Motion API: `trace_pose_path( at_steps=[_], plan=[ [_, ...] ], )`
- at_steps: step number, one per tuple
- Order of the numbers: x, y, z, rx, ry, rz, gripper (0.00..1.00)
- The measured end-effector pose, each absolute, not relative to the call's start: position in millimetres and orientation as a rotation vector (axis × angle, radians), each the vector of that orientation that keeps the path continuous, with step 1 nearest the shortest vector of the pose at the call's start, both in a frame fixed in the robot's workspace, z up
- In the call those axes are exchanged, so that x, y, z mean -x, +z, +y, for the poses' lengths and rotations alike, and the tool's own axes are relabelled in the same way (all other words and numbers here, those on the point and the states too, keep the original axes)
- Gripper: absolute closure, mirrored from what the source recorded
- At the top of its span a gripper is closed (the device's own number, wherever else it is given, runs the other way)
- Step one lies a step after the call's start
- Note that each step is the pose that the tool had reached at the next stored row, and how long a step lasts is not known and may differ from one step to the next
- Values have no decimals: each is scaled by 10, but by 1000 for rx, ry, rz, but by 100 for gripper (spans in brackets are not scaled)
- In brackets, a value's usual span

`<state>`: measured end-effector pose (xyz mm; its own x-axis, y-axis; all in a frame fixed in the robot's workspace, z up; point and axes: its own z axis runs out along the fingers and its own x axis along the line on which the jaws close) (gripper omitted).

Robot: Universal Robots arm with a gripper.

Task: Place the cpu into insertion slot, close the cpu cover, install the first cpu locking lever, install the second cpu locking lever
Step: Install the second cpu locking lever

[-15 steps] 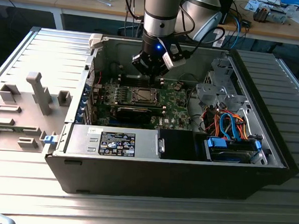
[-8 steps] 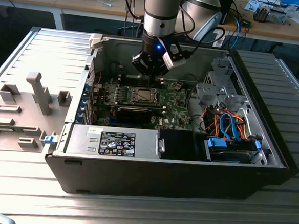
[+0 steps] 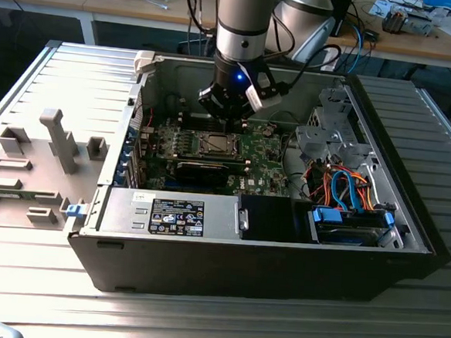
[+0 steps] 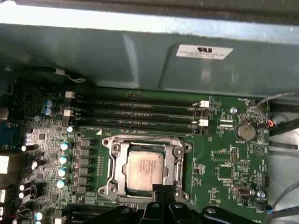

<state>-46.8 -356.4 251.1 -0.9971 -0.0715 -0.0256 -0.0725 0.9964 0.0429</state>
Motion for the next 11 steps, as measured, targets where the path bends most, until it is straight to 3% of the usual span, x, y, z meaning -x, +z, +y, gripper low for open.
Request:
trace_pose_path(
  at_steps=[6,11],
  plan=[
    [467,2501,-3726,112,100,3113,89],
    [472,2481,-3897,111,205,3106,89]
  ],
)
